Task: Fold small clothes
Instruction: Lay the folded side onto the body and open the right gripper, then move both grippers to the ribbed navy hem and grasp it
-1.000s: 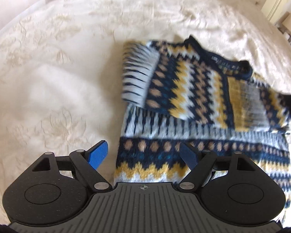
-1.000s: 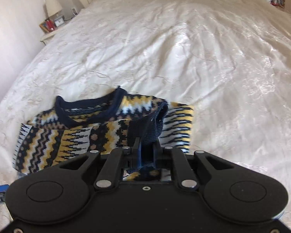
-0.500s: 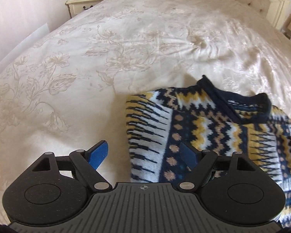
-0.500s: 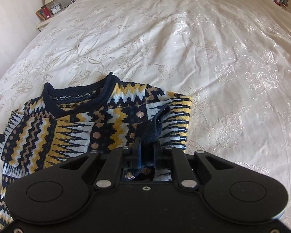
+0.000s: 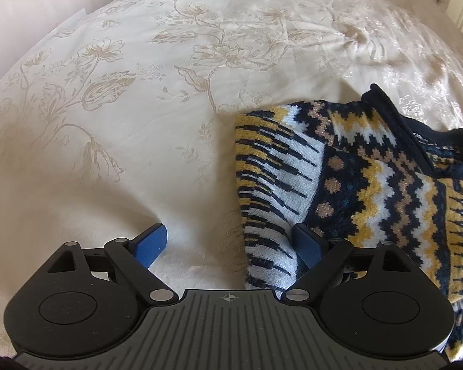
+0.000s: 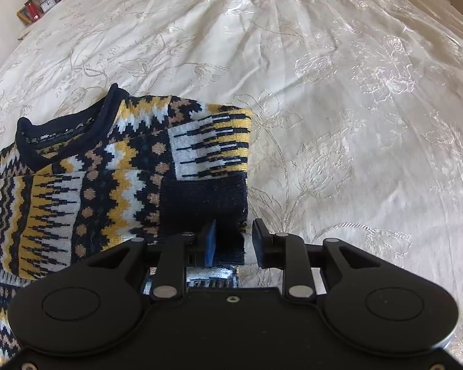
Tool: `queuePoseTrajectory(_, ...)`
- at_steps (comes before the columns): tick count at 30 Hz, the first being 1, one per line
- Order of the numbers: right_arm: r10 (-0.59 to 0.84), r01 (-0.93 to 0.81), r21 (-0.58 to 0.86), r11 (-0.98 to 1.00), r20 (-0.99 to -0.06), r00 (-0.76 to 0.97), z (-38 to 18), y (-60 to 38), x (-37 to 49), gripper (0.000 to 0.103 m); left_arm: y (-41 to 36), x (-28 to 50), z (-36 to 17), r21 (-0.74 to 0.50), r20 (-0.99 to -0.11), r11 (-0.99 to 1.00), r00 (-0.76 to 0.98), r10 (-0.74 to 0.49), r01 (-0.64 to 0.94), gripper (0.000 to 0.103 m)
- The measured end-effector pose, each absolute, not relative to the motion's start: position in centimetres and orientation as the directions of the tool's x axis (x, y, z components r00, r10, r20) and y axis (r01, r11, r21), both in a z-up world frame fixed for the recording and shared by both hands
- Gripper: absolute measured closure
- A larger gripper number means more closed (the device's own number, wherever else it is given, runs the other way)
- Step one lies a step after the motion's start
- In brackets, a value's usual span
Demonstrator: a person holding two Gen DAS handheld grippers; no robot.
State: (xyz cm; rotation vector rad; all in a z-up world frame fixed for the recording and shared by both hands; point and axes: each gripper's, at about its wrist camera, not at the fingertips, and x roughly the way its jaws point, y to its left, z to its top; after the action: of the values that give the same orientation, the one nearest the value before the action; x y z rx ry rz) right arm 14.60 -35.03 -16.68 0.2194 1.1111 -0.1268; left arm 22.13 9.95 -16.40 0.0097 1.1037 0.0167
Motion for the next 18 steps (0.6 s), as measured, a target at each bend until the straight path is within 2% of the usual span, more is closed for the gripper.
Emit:
queuePoseTrajectory(5,-0.015,0.239,0.102,0.966,-0.897,0.443,-16.3,-35.6,14.0,0.039,10.8,21.1,-15.6,-0.019,-0.891,0.999,0.455,-0.004,-0.029,0.015)
queuePoseTrajectory(9,-0.010,0.249,0.113,0.962,-0.896,0.444,-15.9,-35.7,12.8,0.030,11.6,19.5,-15.1,-0.033,-0.894,0.998,0.447,-0.007,-0.050,0.015)
queuePoseTrajectory(18,0.021,0.253,0.140,0.957,-0.906,0.422,-15.4,-34.3,8.2,0.026,13.4,14.5,-14.7,-0.050,-0.911,0.997,0.412,-0.021,-0.059,0.015)
